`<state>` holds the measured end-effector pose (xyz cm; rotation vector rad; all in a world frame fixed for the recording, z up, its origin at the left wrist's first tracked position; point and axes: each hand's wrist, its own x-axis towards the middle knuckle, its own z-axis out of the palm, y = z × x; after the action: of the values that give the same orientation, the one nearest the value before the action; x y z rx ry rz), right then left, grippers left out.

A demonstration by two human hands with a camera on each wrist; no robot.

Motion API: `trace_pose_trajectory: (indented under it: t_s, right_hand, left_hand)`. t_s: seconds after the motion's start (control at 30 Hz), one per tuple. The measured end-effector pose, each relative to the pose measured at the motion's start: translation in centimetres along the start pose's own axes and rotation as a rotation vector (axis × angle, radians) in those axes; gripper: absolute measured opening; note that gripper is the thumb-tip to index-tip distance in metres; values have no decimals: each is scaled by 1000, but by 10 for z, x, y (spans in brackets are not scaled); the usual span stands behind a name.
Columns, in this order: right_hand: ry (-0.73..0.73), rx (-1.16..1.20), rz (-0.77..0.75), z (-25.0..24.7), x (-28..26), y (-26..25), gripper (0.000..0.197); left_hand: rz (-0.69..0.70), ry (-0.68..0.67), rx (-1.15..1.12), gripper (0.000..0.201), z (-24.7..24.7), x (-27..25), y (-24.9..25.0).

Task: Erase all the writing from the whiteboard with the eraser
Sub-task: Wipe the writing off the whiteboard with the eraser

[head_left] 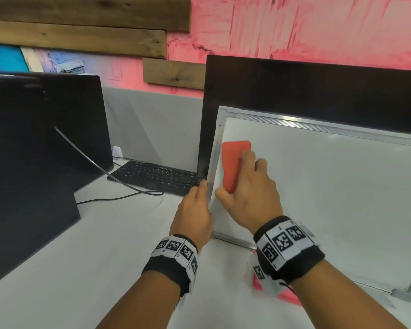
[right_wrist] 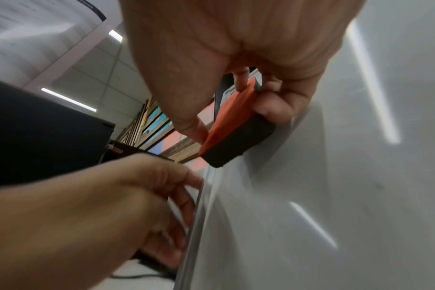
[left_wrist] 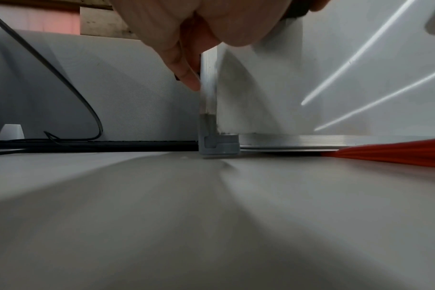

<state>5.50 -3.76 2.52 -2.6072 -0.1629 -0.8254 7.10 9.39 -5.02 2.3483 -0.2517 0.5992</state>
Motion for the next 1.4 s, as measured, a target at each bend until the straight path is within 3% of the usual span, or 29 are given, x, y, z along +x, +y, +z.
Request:
trace_pose_trajectory:
  t_s: [0.2, 0.53, 0.67, 0.8, 0.93, 1.2, 1.3, 1.4]
  right_hand:
    - [70, -88, -56, -18, 26, -7, 74]
    - [-146, -371, -51, -5, -53, 52, 68]
    - [-67, -385, -25, -24, -60, 81, 71]
    - [66, -334, 34, -46, -54, 100, 75]
    - [119, -315, -27, -49, -57, 110, 75]
    - [-55, -426, -292, -64, -88, 169, 70]
    - [-36, -411, -236, -78, -92, 181, 72]
    - [82, -311, -53, -96, -87, 190, 78]
  left_hand:
    - [-9, 11, 12, 65, 0, 1, 1]
    - [18, 19, -3, 63, 1, 0, 2]
    - [16, 76, -30, 64, 1, 1, 4]
    - [192, 197, 111, 44, -2, -2, 9]
    - [346, 110, 93, 35, 1, -8, 15]
    - [447, -23, 59, 17, 11, -14, 27]
    - [472, -48, 57, 15, 20, -17, 37]
    - [482, -78, 42, 14, 31, -19, 50]
